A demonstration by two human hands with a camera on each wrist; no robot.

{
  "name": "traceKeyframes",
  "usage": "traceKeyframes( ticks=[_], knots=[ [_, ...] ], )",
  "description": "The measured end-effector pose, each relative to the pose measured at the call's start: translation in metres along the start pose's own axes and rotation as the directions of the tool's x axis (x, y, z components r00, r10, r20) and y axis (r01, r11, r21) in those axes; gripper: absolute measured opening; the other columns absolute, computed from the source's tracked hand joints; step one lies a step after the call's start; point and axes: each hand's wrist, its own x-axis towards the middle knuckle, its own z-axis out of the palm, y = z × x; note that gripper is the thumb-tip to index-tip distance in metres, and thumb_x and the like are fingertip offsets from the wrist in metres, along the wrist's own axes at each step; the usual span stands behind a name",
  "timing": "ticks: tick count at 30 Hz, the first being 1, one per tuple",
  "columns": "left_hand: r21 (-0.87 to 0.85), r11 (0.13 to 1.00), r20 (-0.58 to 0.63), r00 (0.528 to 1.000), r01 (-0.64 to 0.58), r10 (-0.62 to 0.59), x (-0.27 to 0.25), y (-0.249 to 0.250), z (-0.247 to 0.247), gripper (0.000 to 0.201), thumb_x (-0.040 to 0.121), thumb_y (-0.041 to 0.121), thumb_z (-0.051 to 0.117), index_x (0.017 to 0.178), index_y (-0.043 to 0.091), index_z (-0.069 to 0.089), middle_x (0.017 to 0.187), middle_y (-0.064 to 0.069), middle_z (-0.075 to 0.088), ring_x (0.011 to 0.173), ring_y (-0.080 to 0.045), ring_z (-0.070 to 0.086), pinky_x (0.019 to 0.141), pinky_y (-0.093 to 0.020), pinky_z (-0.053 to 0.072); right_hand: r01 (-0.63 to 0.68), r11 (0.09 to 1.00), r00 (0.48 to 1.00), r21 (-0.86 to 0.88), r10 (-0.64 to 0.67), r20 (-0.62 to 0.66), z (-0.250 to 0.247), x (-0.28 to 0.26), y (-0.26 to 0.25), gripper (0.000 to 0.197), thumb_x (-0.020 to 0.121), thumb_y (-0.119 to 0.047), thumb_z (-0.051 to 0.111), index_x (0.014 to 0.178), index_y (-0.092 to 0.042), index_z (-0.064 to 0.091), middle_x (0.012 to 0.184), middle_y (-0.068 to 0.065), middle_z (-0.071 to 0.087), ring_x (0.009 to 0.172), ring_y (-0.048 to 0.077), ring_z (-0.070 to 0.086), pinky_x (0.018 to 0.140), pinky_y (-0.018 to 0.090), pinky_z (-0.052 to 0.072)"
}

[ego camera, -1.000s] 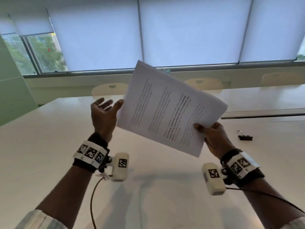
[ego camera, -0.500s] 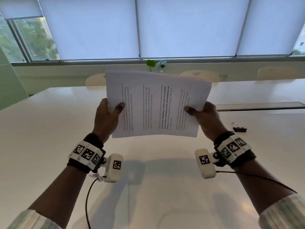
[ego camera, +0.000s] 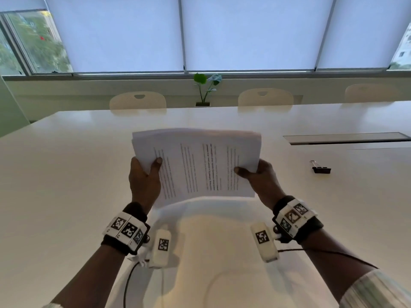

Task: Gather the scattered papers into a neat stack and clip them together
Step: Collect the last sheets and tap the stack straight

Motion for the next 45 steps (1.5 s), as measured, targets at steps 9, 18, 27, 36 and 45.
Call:
traceKeyframes(
  ticks=[9, 18, 27, 36, 45],
  knots=[
    [0.022, 0.998, 0.004, 0.999, -0.053, 0.053, 0.008, 0.024, -0.005, 0.038, 0.087, 0.033, 0.07, 0.105, 0.014, 0.042, 0.092, 0.004, 0.052, 0.084, -0.015, 0.05, 0.054, -0.002, 0.037, 0.068, 0.994, 0.995, 0.082, -0.073, 0.071, -0.017, 0.018, -0.006, 0.028, 0.082, -0.002, 0.073, 0.108, -0.013, 0.068, 0.105, 0.005, 0.075, 0.098, 0.023, 0.071, 0.08, 0.041, 0.057],
    [0.001, 0.998, 0.081, 0.994, 0.07, -0.07, 0.012, -0.014, 0.002, 0.029, 0.092, 0.029, 0.064, 0.104, 0.007, 0.05, 0.095, -0.005, 0.058, 0.089, -0.023, 0.055, 0.059, -0.015, 0.04, -0.023, 1.0, 1.0, 0.019, 0.023, 0.016, -0.004, 0.018, 0.001, 0.022, 0.085, -0.003, 0.07, 0.108, -0.003, 0.07, 0.106, 0.014, 0.074, 0.102, 0.038, 0.068, 0.09, 0.059, 0.054],
    [-0.057, 0.977, -0.208, 0.96, -0.205, 0.189, 0.025, 0.065, 0.02, 0.026, 0.097, 0.021, 0.056, 0.112, 0.003, 0.046, 0.104, -0.004, 0.053, 0.088, -0.014, 0.052, 0.061, 0.0, 0.039, 0.247, 0.969, 0.96, -0.009, -0.246, -0.135, 0.023, 0.021, -0.059, 0.029, 0.09, -0.003, 0.063, 0.099, -0.03, 0.062, 0.101, 0.001, 0.069, 0.097, 0.025, 0.064, 0.076, 0.032, 0.056],
    [0.085, 0.979, 0.104, 0.976, 0.184, -0.192, -0.005, -0.008, 0.019, 0.036, 0.095, 0.018, 0.058, 0.117, 0.004, 0.034, 0.128, -0.018, 0.054, 0.106, -0.028, 0.056, 0.084, -0.034, 0.046, -0.031, 0.999, 0.996, -0.033, 0.028, -0.087, 0.023, 0.01, 0.015, 0.028, 0.084, -0.008, 0.07, 0.109, -0.019, 0.064, 0.111, 0.007, 0.071, 0.103, 0.03, 0.067, 0.086, 0.054, 0.057],
    [0.09, 0.996, 0.083, 0.996, 0.007, -0.015, 0.015, 0.014, 0.007, 0.018, 0.099, 0.014, 0.051, 0.102, 0.006, 0.035, 0.106, -0.008, 0.051, 0.09, -0.024, 0.052, 0.057, -0.018, 0.04, 0.073, 0.997, 0.995, 0.024, -0.071, -0.074, 0.005, 0.023, -0.012, 0.027, 0.088, 0.001, 0.063, 0.108, -0.017, 0.066, 0.11, 0.005, 0.071, 0.101, 0.027, 0.069, 0.079, 0.042, 0.061]
  ],
)
